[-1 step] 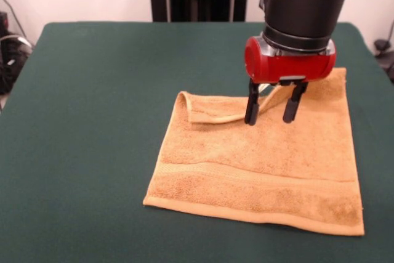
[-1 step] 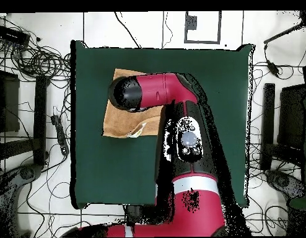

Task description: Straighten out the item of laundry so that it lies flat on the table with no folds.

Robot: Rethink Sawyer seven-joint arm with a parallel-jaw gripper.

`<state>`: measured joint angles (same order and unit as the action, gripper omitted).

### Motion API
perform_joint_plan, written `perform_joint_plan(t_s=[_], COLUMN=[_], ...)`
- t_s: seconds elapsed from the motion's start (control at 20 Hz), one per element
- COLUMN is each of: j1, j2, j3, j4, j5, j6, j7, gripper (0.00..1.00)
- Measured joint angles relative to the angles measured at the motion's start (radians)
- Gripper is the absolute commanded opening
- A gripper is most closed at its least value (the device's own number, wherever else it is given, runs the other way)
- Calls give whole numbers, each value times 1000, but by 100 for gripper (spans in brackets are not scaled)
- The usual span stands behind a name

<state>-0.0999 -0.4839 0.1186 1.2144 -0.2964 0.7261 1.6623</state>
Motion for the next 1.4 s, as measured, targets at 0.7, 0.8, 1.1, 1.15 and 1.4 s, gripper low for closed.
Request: perform_joint_plan(t_s=[0.7, 0.8, 1.1, 1.15, 1.4], j1=[25, 26, 27, 27, 27], j2=[11, 12, 8, 6, -24], j3=[-27, -29, -31, -31, -35], j4=[12, 15, 49, 55, 109], j5=[-7, -7, -7, -7, -7], j6=[-83, -86, -86, -86, -86], j7=[0, 0, 0, 0, 0], gripper=[100, 100, 100, 100, 100])
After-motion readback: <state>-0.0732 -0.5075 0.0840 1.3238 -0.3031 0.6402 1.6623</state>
